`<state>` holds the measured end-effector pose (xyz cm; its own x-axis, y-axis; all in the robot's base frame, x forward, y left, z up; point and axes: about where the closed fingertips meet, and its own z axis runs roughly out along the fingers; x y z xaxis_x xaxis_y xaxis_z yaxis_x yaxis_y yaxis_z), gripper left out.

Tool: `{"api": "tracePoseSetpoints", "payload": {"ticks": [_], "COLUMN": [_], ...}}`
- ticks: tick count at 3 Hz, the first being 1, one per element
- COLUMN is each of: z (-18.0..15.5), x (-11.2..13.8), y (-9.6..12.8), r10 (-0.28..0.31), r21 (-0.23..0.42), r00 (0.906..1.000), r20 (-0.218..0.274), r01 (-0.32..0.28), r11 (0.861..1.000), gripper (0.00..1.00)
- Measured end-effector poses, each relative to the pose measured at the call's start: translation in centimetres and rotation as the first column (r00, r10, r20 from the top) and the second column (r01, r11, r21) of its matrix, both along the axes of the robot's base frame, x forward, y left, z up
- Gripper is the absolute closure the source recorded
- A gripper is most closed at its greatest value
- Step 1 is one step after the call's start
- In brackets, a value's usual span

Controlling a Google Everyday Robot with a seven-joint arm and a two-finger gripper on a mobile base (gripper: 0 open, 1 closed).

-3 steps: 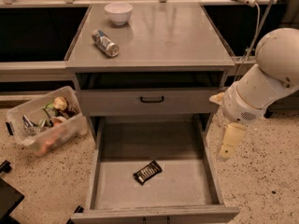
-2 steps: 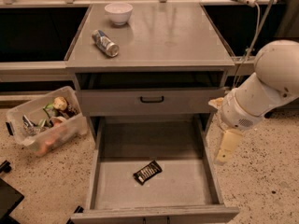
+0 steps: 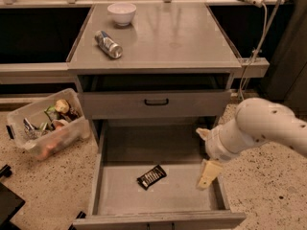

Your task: Pick rxbar chocolate from middle drawer and place on counter

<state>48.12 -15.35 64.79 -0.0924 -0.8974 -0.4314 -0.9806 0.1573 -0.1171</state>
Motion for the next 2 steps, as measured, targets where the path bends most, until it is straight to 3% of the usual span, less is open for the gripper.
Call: {"api": "tracePoseSetpoints", "payload": {"ticks": [1, 2], "z": [-8.45, -8.45], "x": [3.86, 3.86], "y": [4.88, 4.88], "r10": [-0.044, -0.044], "r21": [0.056, 0.057], "r00": [0.9983, 0.9983], "r20": [0.037, 0.037], "r01": [0.042, 0.042], "r11": [0.998, 0.998], "gripper": [0.0, 0.0]}}
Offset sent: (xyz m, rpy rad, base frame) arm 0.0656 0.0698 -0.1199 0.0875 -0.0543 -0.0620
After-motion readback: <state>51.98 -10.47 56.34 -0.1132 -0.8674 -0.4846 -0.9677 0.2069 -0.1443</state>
